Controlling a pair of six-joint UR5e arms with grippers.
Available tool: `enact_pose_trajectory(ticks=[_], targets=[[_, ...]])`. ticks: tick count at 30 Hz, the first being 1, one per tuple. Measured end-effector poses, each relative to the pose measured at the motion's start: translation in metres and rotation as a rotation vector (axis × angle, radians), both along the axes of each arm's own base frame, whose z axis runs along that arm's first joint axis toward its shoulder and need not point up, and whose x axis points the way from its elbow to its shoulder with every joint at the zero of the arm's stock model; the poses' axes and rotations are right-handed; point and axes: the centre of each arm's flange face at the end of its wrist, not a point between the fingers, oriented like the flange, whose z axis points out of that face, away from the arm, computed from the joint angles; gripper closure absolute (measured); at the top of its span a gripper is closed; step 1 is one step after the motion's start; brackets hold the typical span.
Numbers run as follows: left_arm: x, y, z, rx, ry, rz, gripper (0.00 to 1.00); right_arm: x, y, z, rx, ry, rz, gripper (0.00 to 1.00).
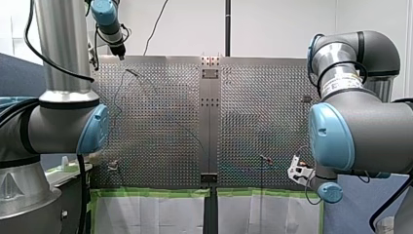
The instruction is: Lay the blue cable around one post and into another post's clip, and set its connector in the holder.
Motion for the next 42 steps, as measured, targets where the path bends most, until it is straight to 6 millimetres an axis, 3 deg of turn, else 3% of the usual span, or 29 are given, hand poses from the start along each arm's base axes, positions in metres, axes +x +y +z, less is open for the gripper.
enact_pose_trajectory(ticks=[42], targets=[[-0.012, 0.007, -0.005, 0.003, 0.116, 0.080, 0.01, 0.008, 0.001, 0.000, 0.003, -0.001, 0.014, 1.00]])
